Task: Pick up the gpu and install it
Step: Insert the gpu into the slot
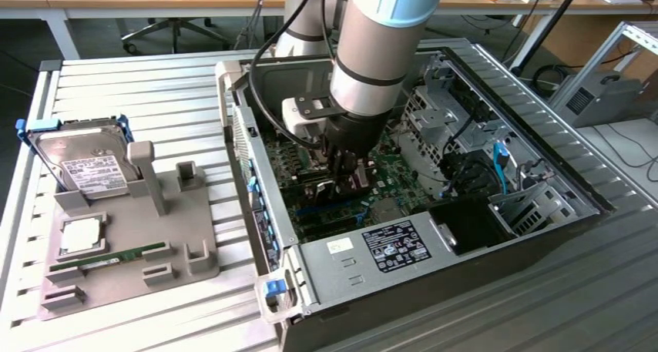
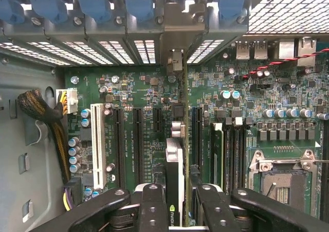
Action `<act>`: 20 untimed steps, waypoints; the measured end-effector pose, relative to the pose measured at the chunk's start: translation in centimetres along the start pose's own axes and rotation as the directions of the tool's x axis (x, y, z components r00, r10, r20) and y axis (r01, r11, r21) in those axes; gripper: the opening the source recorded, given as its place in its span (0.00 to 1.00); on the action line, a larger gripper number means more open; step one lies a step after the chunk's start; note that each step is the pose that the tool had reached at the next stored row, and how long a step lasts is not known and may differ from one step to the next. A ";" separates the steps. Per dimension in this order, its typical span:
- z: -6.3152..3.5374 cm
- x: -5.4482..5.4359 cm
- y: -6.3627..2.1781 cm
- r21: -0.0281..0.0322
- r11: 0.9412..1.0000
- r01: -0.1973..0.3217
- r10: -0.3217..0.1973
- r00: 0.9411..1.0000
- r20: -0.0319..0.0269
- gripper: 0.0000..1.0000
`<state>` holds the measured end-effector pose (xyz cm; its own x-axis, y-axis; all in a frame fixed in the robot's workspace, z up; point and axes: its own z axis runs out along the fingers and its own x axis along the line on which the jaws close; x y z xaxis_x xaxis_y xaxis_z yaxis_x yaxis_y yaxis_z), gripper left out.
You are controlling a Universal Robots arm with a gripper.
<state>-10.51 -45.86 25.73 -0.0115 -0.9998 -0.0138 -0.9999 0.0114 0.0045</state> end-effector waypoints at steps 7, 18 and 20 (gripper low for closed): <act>0.00 0.0 0.00 0.000 1.000 0.000 0.000 1.000 0.000 0.28; 0.08 0.0 0.00 0.000 1.000 0.000 0.000 1.000 0.000 0.28; 0.09 0.0 0.00 0.000 1.000 0.000 0.000 1.000 0.000 0.28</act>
<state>-10.50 -45.86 25.64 -0.0115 -0.9998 -0.0138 -0.9999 0.0114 0.0045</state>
